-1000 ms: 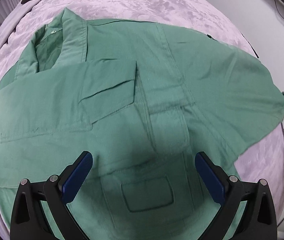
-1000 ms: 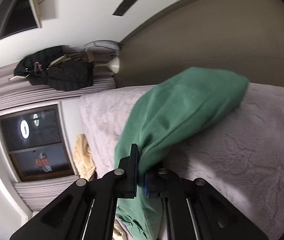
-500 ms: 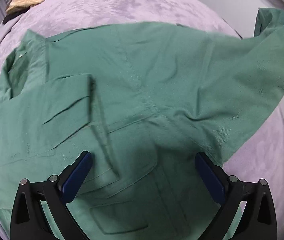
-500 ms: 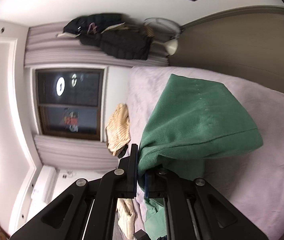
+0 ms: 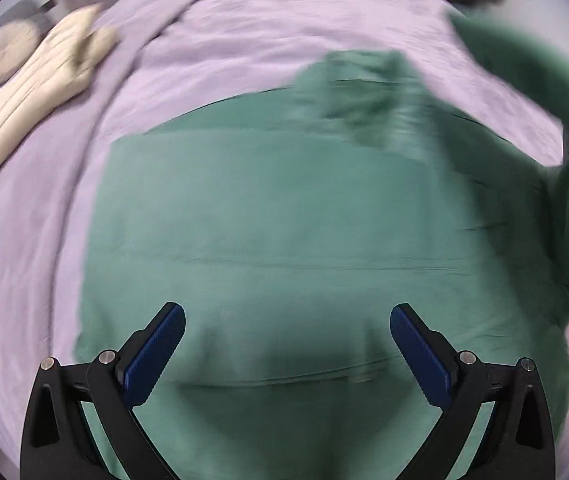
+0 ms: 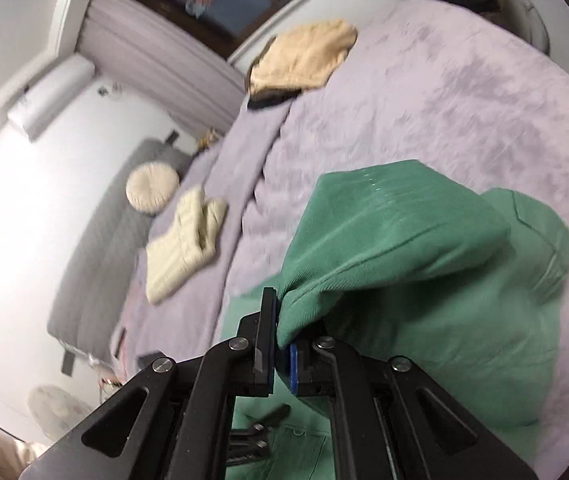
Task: Fold small clothes
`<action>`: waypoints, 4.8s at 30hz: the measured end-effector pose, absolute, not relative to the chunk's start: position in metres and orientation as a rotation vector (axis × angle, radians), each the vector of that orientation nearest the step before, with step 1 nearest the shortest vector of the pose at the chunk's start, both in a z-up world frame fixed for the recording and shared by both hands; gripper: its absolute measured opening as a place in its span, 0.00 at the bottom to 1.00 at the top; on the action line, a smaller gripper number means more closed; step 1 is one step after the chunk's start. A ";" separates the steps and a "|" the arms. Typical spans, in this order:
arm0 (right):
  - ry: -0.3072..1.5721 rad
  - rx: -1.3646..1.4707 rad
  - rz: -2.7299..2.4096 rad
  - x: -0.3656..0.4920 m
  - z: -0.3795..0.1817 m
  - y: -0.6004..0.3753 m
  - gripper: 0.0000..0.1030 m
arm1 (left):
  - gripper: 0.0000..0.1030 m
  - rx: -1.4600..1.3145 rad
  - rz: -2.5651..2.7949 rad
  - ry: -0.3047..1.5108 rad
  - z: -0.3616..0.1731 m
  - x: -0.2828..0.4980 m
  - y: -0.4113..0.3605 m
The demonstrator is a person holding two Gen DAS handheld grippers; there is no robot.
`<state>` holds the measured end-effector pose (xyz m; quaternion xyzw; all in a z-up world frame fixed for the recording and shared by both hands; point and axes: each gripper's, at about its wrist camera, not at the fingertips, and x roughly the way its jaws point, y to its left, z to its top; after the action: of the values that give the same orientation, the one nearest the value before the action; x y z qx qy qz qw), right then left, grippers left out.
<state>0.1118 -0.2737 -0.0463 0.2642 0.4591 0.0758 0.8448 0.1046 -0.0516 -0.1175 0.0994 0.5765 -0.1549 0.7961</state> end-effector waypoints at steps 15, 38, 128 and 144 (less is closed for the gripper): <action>1.292 0.403 0.057 0.068 -0.149 -0.199 0.55 | 1.00 0.012 -0.312 1.322 -0.132 0.126 0.059; 1.361 0.045 0.244 0.120 -0.168 -0.092 0.26 | 1.00 -0.136 -0.179 1.341 -0.121 0.143 0.112; 1.113 1.029 -0.136 -0.059 -0.148 -0.290 0.54 | 0.99 0.180 -0.359 1.273 -0.134 0.135 -0.041; 1.166 1.005 -0.134 -0.048 -0.158 -0.262 0.55 | 0.22 0.112 -0.514 1.330 -0.166 0.191 -0.088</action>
<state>-0.0480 -0.2616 -0.1581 0.4540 0.5267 -0.0607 0.7160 0.1907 -0.0882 -0.1661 0.0513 0.6096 -0.2356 0.7552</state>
